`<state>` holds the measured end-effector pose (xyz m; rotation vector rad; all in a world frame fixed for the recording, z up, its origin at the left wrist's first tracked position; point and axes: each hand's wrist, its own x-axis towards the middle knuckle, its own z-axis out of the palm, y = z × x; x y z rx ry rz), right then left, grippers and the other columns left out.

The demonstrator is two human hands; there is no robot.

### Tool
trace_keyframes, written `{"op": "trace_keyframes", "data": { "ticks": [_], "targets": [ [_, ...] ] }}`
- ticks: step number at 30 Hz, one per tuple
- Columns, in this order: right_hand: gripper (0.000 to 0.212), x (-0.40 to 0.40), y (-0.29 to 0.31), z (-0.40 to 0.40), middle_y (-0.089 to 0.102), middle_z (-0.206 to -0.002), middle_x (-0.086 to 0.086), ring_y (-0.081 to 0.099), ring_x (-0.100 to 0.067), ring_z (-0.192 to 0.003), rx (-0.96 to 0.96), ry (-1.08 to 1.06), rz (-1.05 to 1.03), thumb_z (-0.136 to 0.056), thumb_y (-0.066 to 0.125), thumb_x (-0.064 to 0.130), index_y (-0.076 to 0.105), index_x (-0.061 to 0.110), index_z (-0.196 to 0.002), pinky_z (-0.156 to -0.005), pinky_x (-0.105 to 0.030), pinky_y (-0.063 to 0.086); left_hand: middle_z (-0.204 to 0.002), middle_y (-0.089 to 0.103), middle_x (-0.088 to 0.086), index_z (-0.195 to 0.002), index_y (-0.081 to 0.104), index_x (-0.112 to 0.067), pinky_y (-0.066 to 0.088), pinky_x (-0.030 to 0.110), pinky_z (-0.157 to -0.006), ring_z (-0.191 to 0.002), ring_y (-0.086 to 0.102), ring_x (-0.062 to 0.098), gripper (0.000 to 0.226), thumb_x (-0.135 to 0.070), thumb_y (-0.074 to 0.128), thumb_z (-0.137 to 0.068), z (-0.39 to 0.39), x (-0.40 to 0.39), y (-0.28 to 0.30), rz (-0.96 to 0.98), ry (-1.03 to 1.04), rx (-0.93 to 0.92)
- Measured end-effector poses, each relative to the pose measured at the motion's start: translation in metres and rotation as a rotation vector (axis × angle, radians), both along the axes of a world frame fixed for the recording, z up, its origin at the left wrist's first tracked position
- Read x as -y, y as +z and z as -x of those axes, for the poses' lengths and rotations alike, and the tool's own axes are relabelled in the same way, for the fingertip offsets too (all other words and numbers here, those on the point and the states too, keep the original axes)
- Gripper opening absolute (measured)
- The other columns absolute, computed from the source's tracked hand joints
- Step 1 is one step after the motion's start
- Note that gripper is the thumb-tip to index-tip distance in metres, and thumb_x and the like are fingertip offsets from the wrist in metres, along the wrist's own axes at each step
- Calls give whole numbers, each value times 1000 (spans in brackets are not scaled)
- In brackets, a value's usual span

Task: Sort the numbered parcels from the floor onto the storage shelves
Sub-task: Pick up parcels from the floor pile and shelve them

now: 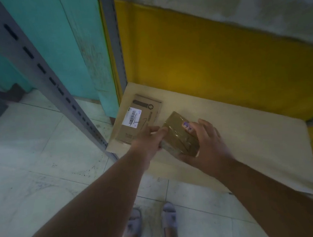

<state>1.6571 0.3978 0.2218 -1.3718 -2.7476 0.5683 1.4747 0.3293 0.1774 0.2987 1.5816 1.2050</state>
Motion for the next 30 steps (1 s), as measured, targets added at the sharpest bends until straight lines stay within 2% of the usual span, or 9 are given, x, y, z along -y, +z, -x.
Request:
{"op": "trace_keyframes", "data": {
  "ticks": [3,7,10,12,14,18,22,26,30],
  "targets": [
    [104,-9,-1,-5,35,-150,-8,38,-29,-135,-69,-107,31,-65,83,55,31,22,-149,-108,-45,39,-89,74,7,-97,70,-16,60,46,-89,-88,72,23,24,-38,71,-88,-8,8,-1,2,96,48],
    [96,-28,-5,5,52,-137,5,61,-17,-111,-207,-156,289,-68,86,35,31,34,-147,-92,-44,54,-92,76,8,-109,64,-20,57,46,-92,-90,75,22,32,-43,71,-88,-34,22,-7,56,274,196],
    [84,-39,-10,10,59,-126,10,63,-13,-104,-251,-138,411,-73,78,25,34,31,-145,-86,-37,54,-97,73,8,-114,61,-24,58,48,-89,-86,72,23,36,-47,68,-88,-56,23,-11,183,293,48],
    [67,-49,-12,12,60,-119,9,61,-14,-100,-189,-115,415,-78,72,21,44,26,-139,-82,-28,47,-98,70,4,-111,64,-21,58,43,-88,-85,68,21,32,-45,65,-90,-67,22,-11,296,205,-116],
    [55,-61,-15,15,63,-120,5,60,-16,-101,-116,-37,386,-81,69,18,52,23,-134,-82,-27,45,-98,72,3,-103,70,-18,57,40,-90,-91,68,23,27,-41,65,-91,-77,20,-13,374,88,-203],
    [54,-82,-26,27,64,-126,-5,61,-22,-111,-22,133,358,-85,66,12,53,17,-137,-95,-37,50,-93,75,9,-83,72,-21,57,42,-92,-93,71,28,17,-36,69,-89,-85,15,-22,379,99,-124],
    [48,-97,-38,41,64,-125,-8,60,-27,-114,-24,202,321,-87,61,7,55,13,-135,-95,-38,49,-100,74,10,-108,74,-15,57,42,-94,-95,71,24,36,-41,68,-83,-86,6,-38,346,129,-102],
    [52,-104,-47,48,58,-136,-11,54,-27,-123,11,222,262,-91,60,12,48,12,-142,-99,-35,43,-113,71,4,-127,65,-19,56,39,-94,-98,69,18,42,-39,67,-90,-84,0,-51,340,113,-153],
    [54,-83,-35,42,56,-137,-11,51,-27,-125,-41,191,122,-90,62,20,49,10,-142,-101,-33,40,-123,66,-2,-130,58,-19,49,26,-83,-107,64,16,46,-42,65,-91,-90,16,-34,372,-5,-410]
  ]
}}
